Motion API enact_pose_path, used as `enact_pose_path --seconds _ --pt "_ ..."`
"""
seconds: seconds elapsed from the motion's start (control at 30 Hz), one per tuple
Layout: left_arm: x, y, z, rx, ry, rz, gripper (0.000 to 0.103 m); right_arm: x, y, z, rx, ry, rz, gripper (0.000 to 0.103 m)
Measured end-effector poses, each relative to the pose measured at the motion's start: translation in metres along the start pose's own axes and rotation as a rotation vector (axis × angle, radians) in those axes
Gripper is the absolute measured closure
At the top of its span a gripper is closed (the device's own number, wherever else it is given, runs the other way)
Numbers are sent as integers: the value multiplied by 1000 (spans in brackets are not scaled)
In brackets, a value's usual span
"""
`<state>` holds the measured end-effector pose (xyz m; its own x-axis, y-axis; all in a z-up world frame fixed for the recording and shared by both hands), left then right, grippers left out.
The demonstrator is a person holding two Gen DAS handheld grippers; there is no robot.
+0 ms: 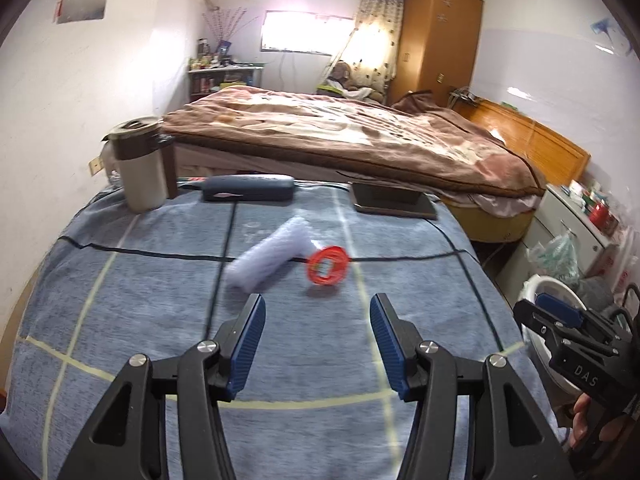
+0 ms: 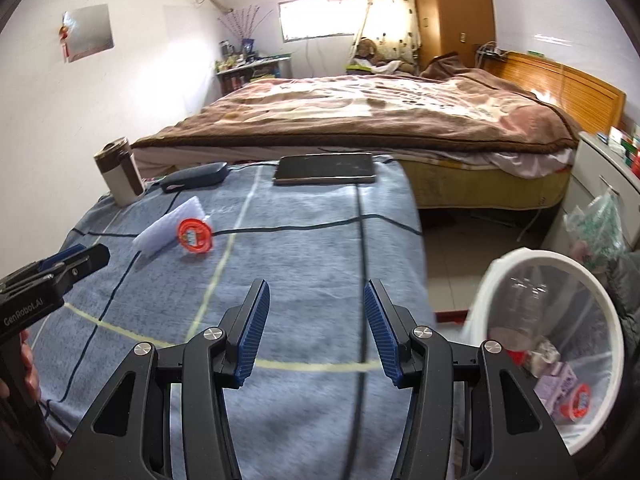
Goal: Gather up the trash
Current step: 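Move both open tools back toward the foam net and red lid, then grasp the white foam net with the left tool while the right tool grasps the red jelly cup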
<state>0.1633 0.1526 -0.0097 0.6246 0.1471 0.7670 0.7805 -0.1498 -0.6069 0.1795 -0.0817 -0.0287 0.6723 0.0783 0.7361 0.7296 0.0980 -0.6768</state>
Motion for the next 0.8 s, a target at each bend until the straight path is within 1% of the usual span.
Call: enact_pose_path --seconds 0.2,0.33,0.47,0.6,0.67,0.8 --pt "5 10 36 34 -20 13 46 5 15 27 44 -27 16 51" --pt "8 22 53 54 -2 37 46 9 26 43 62 -52 27 51" --pt "12 42 62 33 9 72 44 13 37 55 63 -67 36 51" --pt "15 64 64 14 50 111 44 18 47 64 71 -72 37 51" --pt "16 79 63 4 67 145 44 19 52 66 69 -73 39 51" --pt "17 98 69 -14 45 162 44 21 63 72 75 -73 57 51"
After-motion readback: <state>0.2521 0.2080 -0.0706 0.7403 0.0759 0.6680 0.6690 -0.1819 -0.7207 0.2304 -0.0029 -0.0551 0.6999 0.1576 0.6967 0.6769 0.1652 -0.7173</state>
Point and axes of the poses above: each gripper's, at about its wrist camera, not at the fingertips, and y roughly the way its jaws point, z to its left, x to its top, the point moved 5 cm from there along y, roughly the way its jaws point, and after that the axes turned 7 degrees about -x, right-handed, at the moved point
